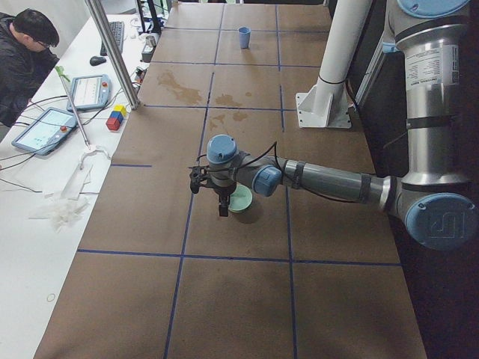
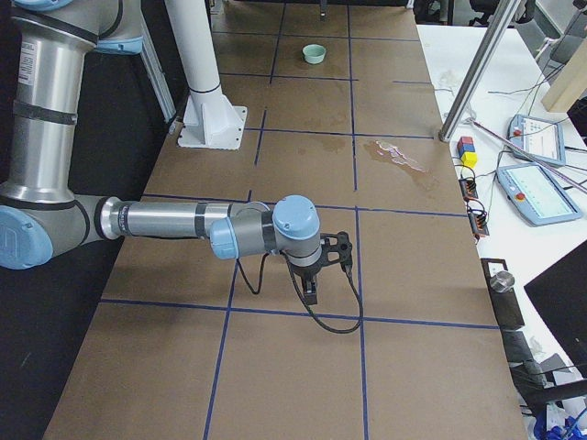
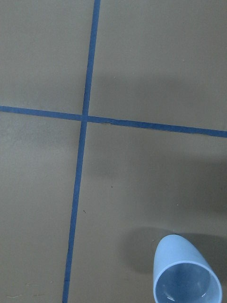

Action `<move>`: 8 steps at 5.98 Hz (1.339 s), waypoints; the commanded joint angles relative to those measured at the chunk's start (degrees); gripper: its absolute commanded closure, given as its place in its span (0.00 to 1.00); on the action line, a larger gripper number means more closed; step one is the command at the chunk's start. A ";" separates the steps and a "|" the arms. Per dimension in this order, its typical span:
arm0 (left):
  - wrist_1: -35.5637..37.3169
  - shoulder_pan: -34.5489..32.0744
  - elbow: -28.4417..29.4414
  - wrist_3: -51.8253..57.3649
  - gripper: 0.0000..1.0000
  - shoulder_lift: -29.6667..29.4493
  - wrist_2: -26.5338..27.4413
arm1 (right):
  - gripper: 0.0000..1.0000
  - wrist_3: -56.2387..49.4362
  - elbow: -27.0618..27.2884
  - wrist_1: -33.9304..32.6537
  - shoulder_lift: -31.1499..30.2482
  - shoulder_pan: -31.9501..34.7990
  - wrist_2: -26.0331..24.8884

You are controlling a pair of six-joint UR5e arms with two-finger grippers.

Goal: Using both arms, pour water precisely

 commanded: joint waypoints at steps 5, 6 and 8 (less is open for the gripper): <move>-25.86 15.54 13.25 -19.41 0.04 0.11 7.45 | 0.00 -0.07 -0.15 -0.02 -0.27 0.00 0.00; -25.86 15.54 13.43 -19.58 0.56 0.11 7.45 | 0.00 -0.07 -0.15 -0.02 -0.27 0.00 0.00; -25.86 15.54 13.26 -19.58 0.96 0.11 7.36 | 0.00 -0.07 -0.07 0.07 -0.27 0.09 0.00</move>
